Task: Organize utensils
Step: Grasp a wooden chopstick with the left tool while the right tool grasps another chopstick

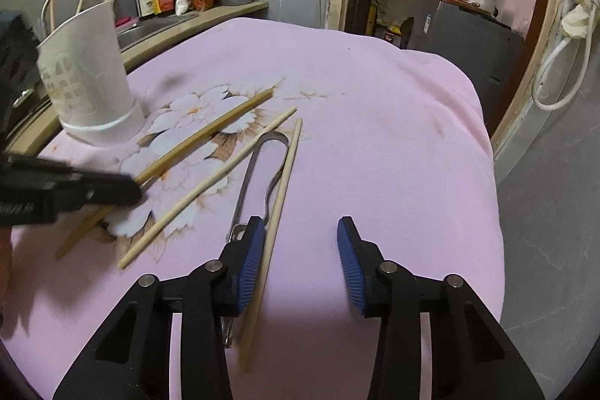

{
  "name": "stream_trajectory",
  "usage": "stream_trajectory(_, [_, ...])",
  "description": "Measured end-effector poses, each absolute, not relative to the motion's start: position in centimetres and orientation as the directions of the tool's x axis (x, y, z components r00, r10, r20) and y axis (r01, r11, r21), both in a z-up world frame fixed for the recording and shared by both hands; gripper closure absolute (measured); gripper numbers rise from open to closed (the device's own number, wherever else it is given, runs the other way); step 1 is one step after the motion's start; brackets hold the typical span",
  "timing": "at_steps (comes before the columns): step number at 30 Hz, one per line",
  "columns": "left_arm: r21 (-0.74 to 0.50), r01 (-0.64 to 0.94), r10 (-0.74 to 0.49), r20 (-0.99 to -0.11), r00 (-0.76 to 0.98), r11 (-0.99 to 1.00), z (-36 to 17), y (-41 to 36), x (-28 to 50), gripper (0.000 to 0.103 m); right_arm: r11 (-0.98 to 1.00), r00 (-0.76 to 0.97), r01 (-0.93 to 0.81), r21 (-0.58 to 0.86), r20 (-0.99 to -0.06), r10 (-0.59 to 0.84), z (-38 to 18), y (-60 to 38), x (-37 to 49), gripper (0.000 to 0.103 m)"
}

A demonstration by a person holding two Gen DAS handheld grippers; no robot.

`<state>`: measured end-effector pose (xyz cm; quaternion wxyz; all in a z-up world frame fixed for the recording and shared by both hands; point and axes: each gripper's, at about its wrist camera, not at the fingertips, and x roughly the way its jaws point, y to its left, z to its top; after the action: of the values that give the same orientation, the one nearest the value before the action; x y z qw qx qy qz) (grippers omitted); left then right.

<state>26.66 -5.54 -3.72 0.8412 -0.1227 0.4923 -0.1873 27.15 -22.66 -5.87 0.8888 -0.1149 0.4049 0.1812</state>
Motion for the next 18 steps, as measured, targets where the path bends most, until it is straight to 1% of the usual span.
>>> stream_trajectory(2, [-0.391,0.188,-0.433,-0.783,0.447,0.901,-3.7,-5.2,26.2,0.099,0.909,0.612,-0.406,-0.091,-0.766,0.197,-6.0,-22.5,27.8,0.073])
stream_trajectory(5, [-0.377,0.193,-0.424,-0.789,0.445,0.906,-3.4,-5.0,25.7,0.099,0.904,0.608,-0.415,-0.108,-0.772,0.187,-5.9,-22.6,28.0,0.077])
stream_trajectory(7, [-0.372,0.200,-0.423,-0.791,0.442,0.906,-3.3,-4.9,25.7,0.099,0.900,0.606,-0.420,-0.120,-0.775,0.180,-6.0,-22.7,28.0,0.079])
stream_trajectory(11, [-0.358,0.215,-0.417,-0.805,0.423,0.909,-3.2,-4.9,26.2,0.097,0.898,0.596,-0.425,-0.113,-0.782,0.184,-5.9,-22.6,28.8,0.079])
stream_trajectory(13, [-0.335,0.226,-0.402,-0.814,0.420,0.915,-3.0,-5.0,26.5,0.092,0.893,0.586,-0.438,-0.106,-0.787,0.194,-5.8,-22.2,29.6,0.079])
stream_trajectory(15, [-0.301,0.238,-0.379,-0.815,0.438,0.923,-2.6,-5.1,27.0,0.076,0.886,0.572,-0.454,-0.094,-0.793,0.209,-5.8,-22.0,30.4,0.079])
stream_trajectory(16, [-0.292,0.241,-0.373,-0.814,0.446,0.926,-2.6,-5.1,27.3,0.073,0.883,0.562,-0.463,-0.081,-0.797,0.221,-6.0,-21.9,31.0,0.079])
stream_trajectory(18, [-0.283,0.238,-0.364,-0.812,0.455,0.929,-2.6,-5.2,28.0,0.072,0.879,0.542,-0.474,-0.051,-0.804,0.245,-6.1,-21.9,32.0,0.079])
